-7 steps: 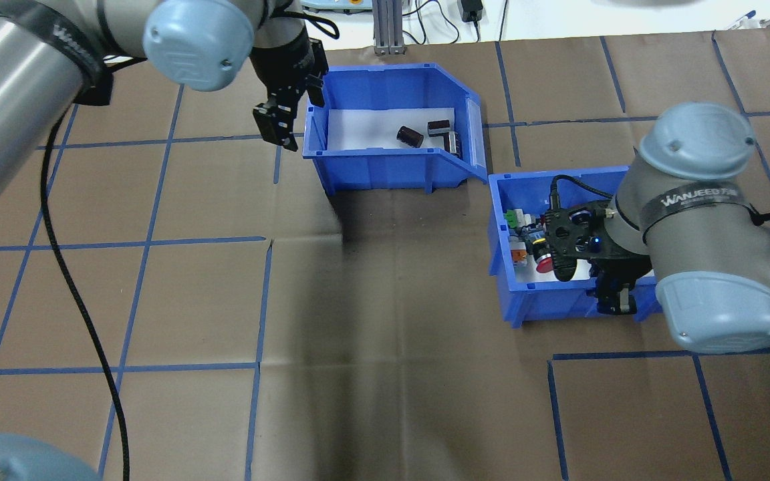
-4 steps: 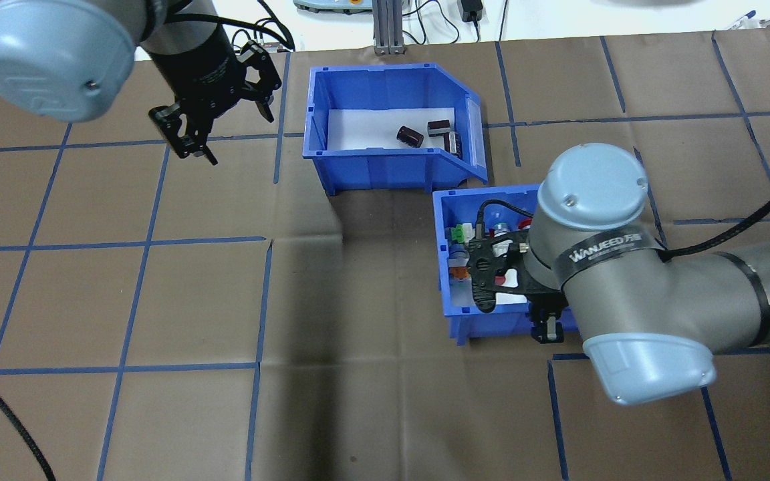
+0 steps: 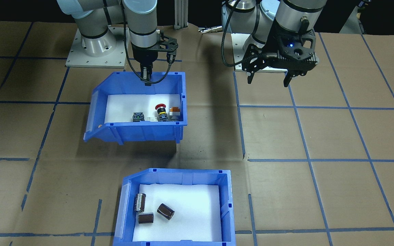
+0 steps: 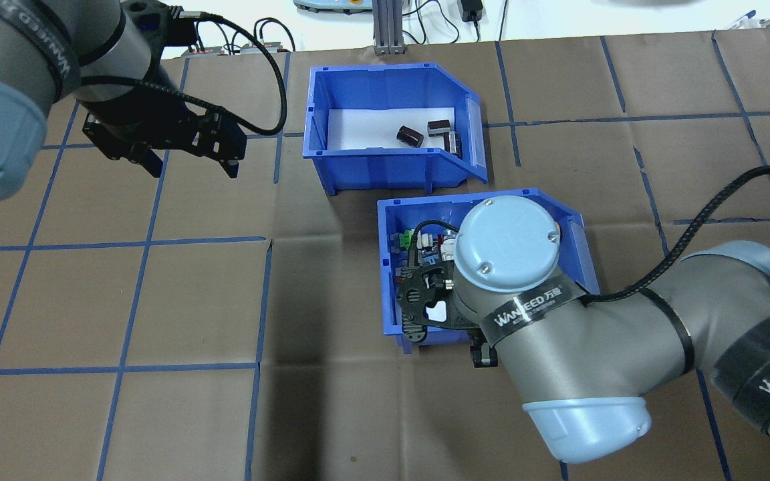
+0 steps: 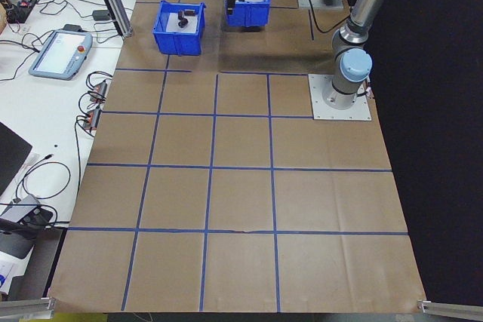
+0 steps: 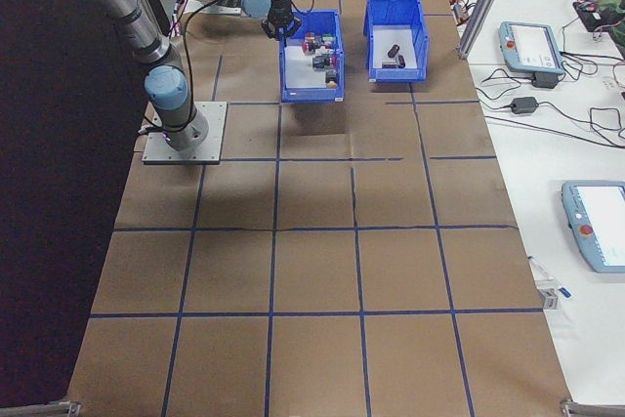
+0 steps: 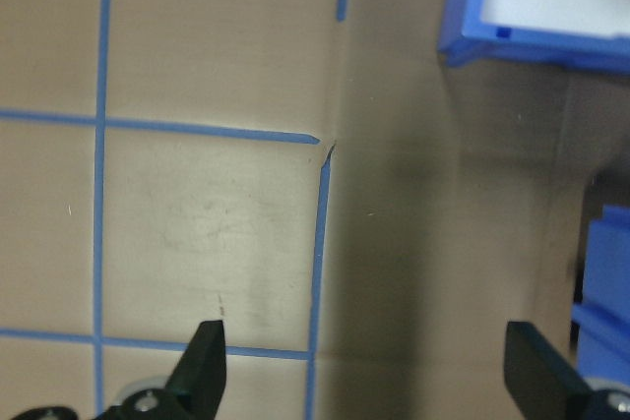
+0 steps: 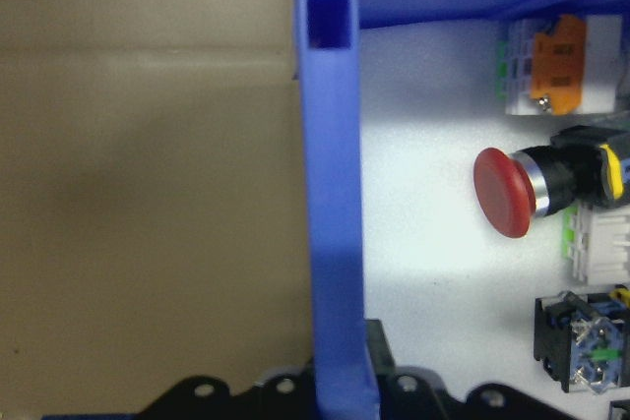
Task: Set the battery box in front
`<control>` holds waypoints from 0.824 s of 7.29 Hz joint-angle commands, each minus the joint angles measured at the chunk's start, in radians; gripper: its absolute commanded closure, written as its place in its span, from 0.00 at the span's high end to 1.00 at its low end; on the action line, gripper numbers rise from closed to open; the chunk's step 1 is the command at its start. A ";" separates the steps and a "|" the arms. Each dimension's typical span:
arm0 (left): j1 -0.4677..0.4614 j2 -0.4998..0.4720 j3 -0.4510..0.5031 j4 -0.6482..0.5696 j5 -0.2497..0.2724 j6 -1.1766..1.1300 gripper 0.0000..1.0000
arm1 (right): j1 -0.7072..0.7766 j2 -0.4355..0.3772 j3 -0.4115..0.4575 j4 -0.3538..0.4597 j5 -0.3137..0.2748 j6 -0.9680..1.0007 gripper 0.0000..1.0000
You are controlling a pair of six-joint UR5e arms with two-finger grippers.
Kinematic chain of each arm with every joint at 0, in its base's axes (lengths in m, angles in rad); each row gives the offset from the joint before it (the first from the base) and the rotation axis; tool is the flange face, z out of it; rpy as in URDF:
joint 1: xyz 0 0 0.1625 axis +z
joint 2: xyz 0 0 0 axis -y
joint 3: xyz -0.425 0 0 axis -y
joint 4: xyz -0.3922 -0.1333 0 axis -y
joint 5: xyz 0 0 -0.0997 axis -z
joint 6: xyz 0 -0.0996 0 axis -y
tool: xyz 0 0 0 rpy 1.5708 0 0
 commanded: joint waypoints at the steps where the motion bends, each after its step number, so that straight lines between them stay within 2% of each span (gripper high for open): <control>1: 0.015 0.136 -0.120 0.005 -0.003 0.052 0.98 | 0.056 0.079 -0.002 -0.089 0.000 0.083 0.09; 4: 0.021 0.152 -0.131 0.004 0.009 0.073 0.99 | 0.095 0.109 -0.002 -0.098 0.000 0.089 0.09; 5: 0.042 0.152 -0.131 0.004 0.009 0.162 0.99 | 0.106 0.112 -0.002 -0.103 0.000 0.088 0.11; 6: 0.070 0.145 -0.131 0.004 0.009 0.184 0.99 | 0.105 0.112 -0.005 -0.103 0.001 0.086 0.38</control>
